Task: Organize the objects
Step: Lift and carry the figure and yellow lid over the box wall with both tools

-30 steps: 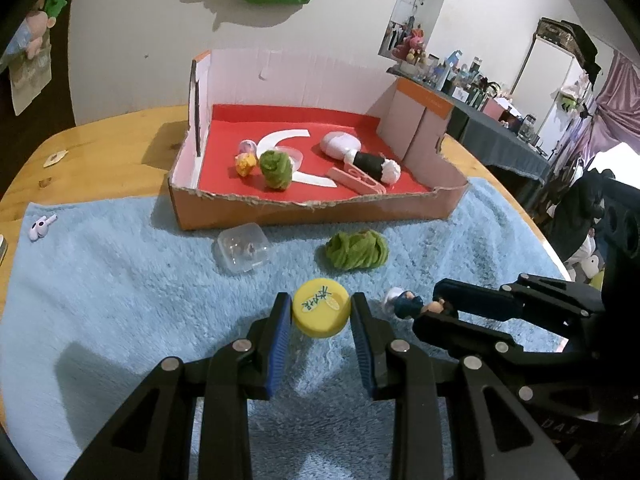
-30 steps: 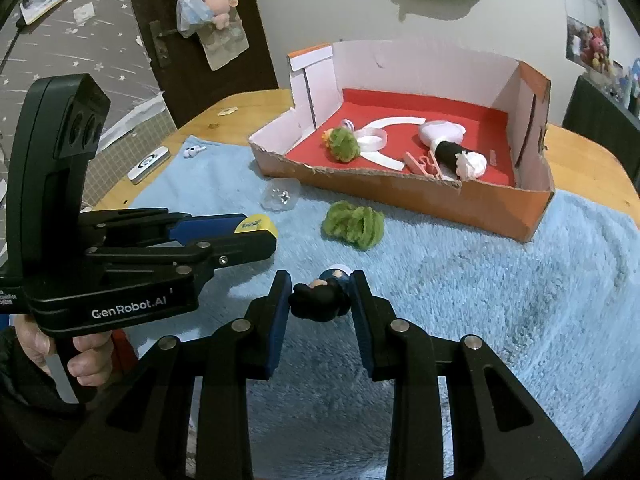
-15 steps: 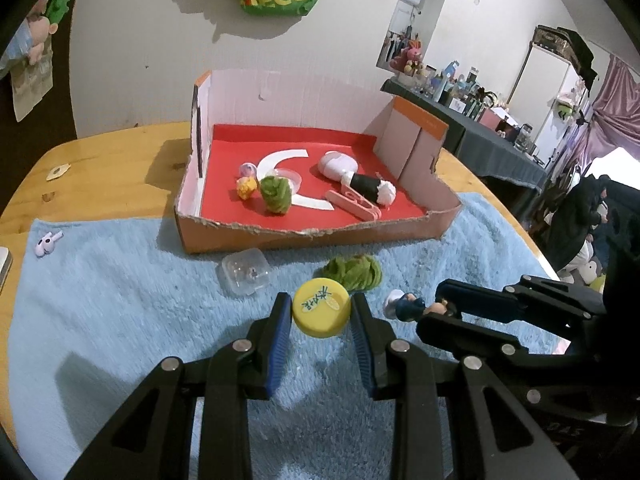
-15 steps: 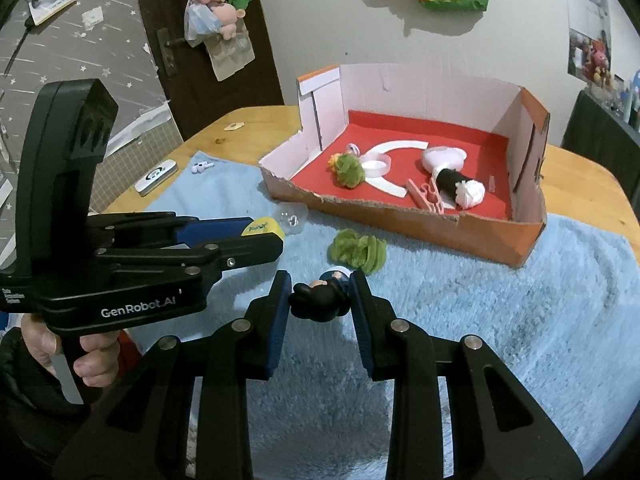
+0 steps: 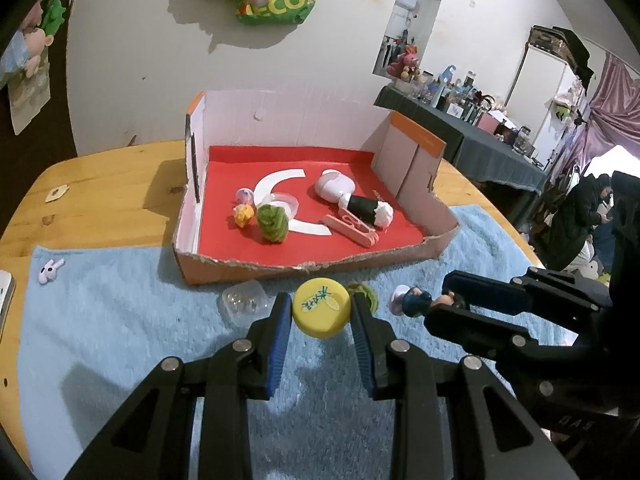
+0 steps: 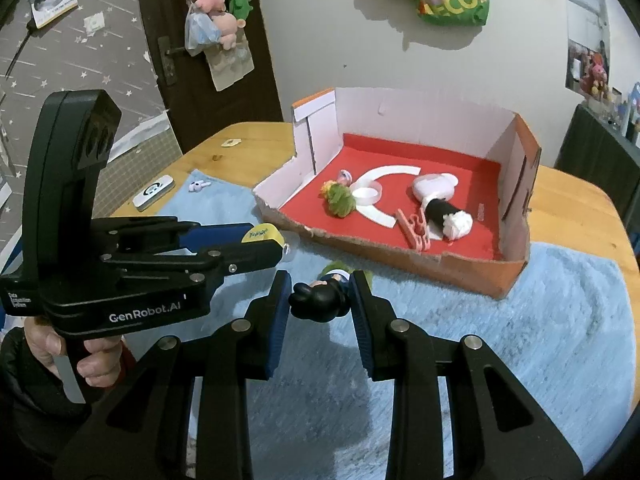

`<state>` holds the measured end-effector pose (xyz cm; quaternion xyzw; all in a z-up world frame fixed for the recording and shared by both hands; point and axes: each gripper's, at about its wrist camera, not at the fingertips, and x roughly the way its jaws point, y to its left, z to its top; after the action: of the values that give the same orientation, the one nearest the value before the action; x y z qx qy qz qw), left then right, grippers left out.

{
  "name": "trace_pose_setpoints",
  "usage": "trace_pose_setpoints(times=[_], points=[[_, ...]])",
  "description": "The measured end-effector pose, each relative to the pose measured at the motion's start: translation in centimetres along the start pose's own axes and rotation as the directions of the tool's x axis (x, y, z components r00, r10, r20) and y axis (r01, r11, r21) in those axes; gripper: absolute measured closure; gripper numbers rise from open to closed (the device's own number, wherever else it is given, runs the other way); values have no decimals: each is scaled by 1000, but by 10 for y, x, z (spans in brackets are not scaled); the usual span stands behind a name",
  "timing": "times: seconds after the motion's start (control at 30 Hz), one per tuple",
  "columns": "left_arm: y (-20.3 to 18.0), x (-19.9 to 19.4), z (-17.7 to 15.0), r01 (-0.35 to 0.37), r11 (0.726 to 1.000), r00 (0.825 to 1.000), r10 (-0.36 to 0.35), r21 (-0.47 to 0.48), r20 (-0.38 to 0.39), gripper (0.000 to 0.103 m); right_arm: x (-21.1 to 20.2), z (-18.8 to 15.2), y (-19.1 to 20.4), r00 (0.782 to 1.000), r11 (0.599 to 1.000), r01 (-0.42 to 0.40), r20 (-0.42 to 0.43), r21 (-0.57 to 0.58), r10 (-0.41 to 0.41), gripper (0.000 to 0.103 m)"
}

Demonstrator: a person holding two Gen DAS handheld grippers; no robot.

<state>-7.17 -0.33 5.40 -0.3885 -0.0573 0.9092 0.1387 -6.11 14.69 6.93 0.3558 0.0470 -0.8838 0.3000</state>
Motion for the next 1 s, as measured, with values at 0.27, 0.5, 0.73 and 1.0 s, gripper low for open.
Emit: trace_pose_setpoints(times=[0.27, 0.5, 0.73, 1.0], points=[[0, 1, 2, 0, 1000, 1000, 0, 0, 0, 71, 1, 11, -3, 1000, 1000, 4, 6, -9, -4, 74], [1, 2, 7, 0, 1000, 1000, 0, -1, 1, 71, 3, 20, -5, 1000, 1000, 2, 11, -12, -2, 74], [4, 5, 17, -1, 1000, 1000, 1, -8, -5, 71, 7, 26, -9, 1000, 1000, -2, 9, -10, 2, 74], [11, 15, 30, -5, 1000, 1000, 5, -9, -11, 71, 14, 37, -16, 1000, 1000, -5, 5, -5, 5, 74]])
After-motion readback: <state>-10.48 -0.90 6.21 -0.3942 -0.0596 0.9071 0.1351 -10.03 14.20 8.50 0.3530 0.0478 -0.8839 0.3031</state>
